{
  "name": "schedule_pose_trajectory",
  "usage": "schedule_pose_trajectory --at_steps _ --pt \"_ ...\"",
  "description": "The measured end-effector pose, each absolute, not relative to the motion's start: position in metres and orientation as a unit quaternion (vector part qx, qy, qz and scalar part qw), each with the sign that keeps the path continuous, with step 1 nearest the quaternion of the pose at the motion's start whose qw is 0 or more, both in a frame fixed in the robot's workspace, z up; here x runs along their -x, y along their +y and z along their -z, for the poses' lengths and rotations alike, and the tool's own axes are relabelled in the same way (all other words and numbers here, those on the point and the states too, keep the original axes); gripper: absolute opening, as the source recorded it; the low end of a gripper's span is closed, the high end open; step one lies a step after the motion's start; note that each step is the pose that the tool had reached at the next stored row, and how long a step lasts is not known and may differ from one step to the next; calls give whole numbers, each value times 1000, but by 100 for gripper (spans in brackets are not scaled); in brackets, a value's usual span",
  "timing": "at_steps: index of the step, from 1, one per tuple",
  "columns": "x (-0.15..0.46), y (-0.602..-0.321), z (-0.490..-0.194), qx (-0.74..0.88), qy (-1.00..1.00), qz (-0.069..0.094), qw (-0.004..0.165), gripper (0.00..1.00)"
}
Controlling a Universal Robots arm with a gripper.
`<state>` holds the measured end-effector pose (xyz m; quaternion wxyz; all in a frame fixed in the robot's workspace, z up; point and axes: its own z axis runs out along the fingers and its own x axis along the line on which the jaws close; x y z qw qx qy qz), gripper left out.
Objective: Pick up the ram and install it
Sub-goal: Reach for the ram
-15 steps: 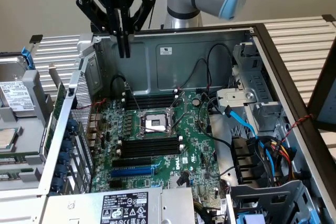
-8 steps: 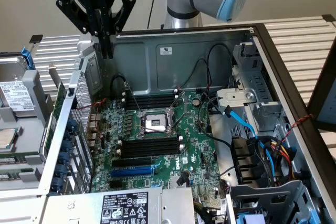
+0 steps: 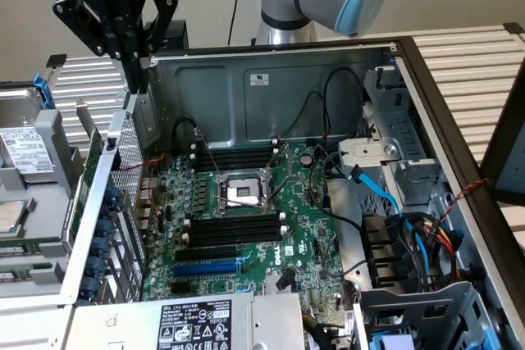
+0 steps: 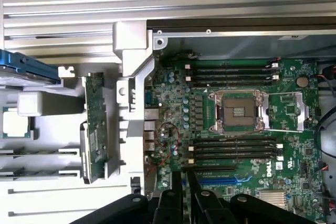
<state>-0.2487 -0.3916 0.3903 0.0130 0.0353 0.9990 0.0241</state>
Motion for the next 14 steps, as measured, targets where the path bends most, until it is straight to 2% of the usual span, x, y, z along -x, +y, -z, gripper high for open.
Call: schedule_pose_trajectory --at_steps 14 --pt "313 -387 -389 -35 999 -24 13 20"
